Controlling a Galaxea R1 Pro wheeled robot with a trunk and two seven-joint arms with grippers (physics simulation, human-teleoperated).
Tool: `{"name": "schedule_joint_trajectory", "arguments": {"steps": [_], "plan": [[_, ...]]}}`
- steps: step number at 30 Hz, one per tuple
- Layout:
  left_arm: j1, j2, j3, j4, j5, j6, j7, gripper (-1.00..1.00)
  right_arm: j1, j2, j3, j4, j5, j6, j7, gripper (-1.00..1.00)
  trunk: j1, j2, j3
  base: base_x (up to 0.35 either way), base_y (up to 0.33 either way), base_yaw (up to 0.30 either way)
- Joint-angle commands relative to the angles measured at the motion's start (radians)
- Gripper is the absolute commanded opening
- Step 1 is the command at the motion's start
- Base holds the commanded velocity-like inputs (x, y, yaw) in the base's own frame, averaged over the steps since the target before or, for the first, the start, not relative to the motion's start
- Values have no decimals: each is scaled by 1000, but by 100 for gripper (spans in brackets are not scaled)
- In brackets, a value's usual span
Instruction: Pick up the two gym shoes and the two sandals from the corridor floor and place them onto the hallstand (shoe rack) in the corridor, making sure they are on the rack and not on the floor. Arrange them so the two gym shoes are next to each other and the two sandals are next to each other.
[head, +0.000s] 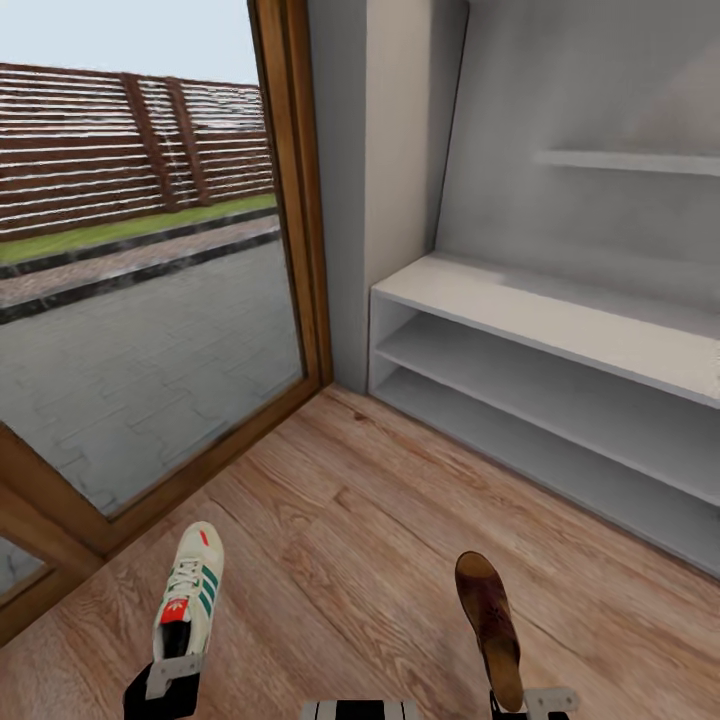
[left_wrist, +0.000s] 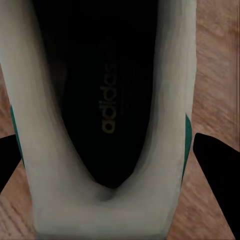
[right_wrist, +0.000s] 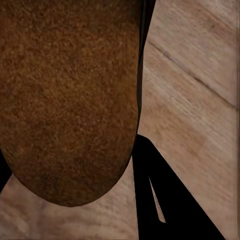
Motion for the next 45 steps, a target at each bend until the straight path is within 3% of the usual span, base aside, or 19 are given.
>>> {"name": "schedule_joint_trajectory", "arguments": {"steps": [1, 5, 21, 45], "plan": [[-1, -1, 7, 1, -11, -4, 1, -100, 0, 0, 3, 1, 4, -1, -9, -100, -1, 0, 5, 0, 0, -90], [0, -1, 6, 2, -11, -5, 1, -100, 0, 4, 4, 1, 4, -1, -9, -100, -2, 1, 26, 0, 0, -132], [0, -2, 5, 2, -11, -5, 1, -100, 0, 7, 4, 2, 5, 0, -11, -100, -64, 113, 80, 0, 0, -125], [1, -4, 1, 0, -19, -5, -1, -100, 0, 3, 1, 0, 4, -1, -11, -100, -64, 113, 80, 5, -16, -264]]}}
